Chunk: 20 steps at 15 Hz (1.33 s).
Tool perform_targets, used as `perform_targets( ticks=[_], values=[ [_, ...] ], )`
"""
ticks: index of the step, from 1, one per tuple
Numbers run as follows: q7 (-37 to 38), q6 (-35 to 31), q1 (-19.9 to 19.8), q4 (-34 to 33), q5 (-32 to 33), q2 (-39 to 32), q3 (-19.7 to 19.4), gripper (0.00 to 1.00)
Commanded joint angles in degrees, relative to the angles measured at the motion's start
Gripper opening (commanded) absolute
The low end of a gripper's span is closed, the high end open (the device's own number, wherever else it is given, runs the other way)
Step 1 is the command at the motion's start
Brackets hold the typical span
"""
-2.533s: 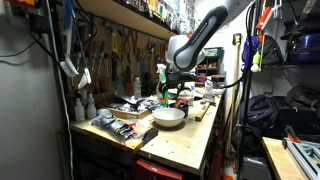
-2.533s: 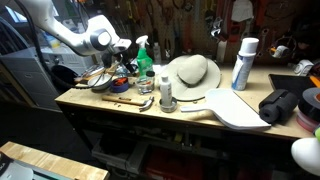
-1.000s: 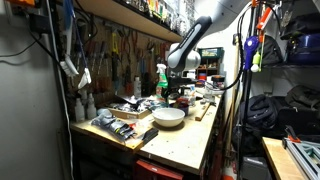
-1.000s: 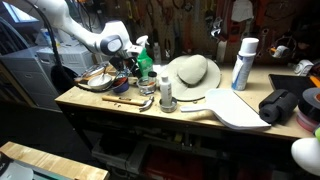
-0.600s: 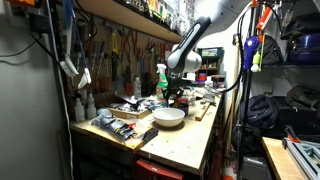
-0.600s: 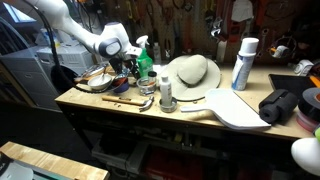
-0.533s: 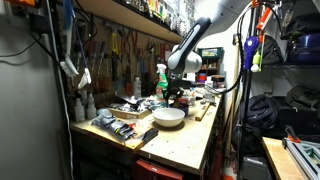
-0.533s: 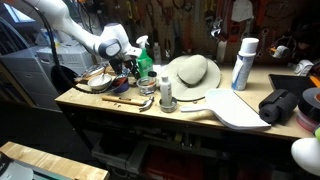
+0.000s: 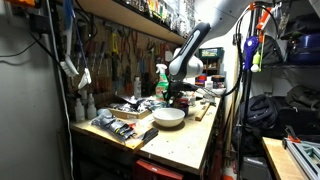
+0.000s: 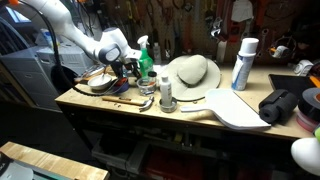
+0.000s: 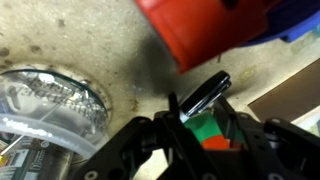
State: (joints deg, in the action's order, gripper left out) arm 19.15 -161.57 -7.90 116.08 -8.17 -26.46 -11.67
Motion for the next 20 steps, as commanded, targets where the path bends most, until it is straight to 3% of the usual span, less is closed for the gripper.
perform_targets(
  ticks=[1,3,6,12,15,20],
  values=[
    [1.95,-0.81,2.11,1.16,1.8,-0.26,-2.99,0.08],
    [2.95,-0.56,3.41,1.19,3.24,-0.15,-5.05,0.0],
    [4.69,0.02,5.31,1.33,5.55,0.18,-7.64,0.04],
    [0.21,2.75,3.31,4.81,4.73,9.22,-5.36,0.04],
    [3.37,5.6,4.9,5.45,9.68,12.28,-8.39,0.04],
    [5.64,8.02,3.86,7.26,18.73,15.93,-9.95,0.04]
  ],
)
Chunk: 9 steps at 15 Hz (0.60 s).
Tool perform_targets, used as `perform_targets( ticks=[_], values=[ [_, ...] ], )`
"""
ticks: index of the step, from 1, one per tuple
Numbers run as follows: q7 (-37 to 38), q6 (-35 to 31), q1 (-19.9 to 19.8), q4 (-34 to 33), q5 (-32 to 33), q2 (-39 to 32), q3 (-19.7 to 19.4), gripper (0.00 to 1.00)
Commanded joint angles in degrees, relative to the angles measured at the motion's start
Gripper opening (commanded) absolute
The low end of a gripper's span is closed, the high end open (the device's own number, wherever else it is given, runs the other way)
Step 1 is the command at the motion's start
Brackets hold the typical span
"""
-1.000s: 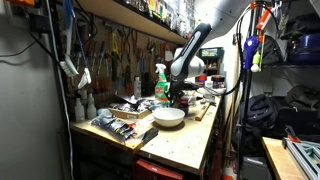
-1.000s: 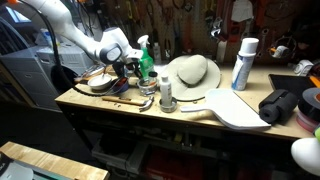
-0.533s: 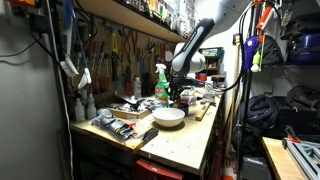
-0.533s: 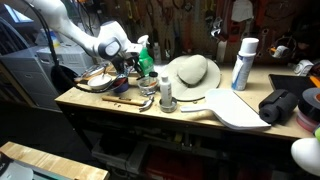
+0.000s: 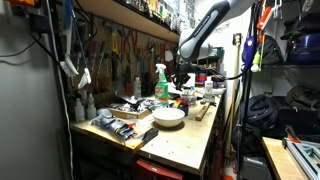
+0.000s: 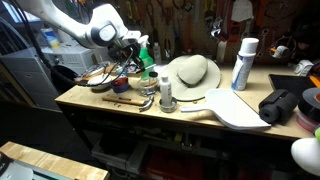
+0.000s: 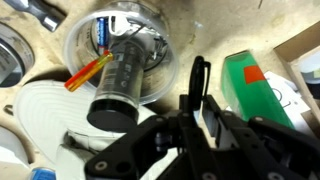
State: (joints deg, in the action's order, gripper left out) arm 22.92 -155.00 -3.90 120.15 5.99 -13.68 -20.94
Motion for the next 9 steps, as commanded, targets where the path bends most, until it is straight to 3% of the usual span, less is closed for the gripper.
perform_targets(
  ticks=[1,5,9],
  values=[
    [1.53,1.72,-0.52,3.81,5.29,3.73,-0.41,0.04],
    [1.12,4.23,-1.37,5.29,9.39,4.53,-0.23,0.04],
    [5.23,3.6,-1.7,4.44,14.53,2.71,-1.12,0.04]
  ],
)
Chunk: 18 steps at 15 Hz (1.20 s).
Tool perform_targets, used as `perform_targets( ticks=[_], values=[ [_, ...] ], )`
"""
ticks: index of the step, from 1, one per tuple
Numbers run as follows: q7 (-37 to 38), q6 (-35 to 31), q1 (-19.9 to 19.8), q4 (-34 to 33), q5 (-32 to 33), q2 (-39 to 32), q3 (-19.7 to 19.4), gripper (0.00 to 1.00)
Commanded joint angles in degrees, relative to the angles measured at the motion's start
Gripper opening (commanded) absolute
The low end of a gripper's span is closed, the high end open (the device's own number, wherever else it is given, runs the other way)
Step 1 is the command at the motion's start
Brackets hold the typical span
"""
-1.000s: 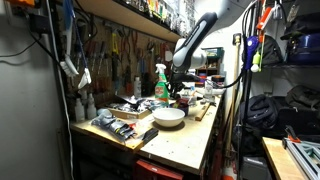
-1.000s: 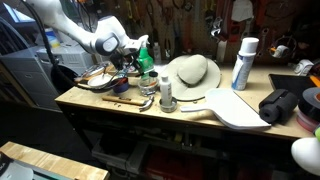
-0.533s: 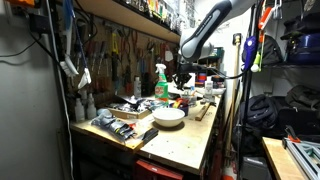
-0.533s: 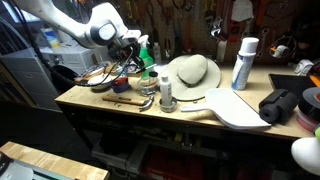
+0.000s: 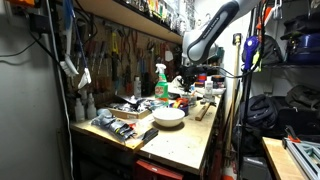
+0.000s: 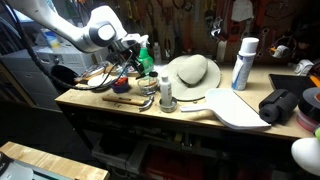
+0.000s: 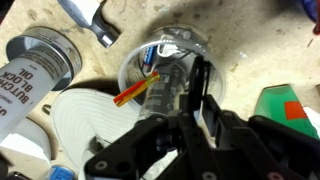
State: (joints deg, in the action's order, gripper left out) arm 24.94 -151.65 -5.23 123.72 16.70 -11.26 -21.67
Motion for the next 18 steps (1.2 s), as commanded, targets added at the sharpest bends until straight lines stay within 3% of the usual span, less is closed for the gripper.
perform_targets(
  ticks=[1,4,5,7,10,13,17,18],
  values=[
    [3.69,0.77,-0.37,0.68,4.66,0.02,-0.35,0.04],
    [4.03,1.99,-0.3,0.49,6.2,-0.36,-0.12,0.04],
    [3.61,2.77,-0.35,0.49,6.12,-0.33,0.15,0.43],
    [3.42,3.6,-0.46,0.45,6.22,-0.28,0.46,0.51],
    [2.06,4.05,-0.97,0.95,4.53,0.46,1.41,0.73],
    [-9.36,3.78,-3.84,3.29,-7.86,3.78,5.96,0.96],
    [-27.0,7.02,-5.95,5.53,-23.34,8.56,10.58,1.0],
    [-19.9,5.11,-4.79,2.31,-17.68,4.35,8.89,1.0]
  ],
)
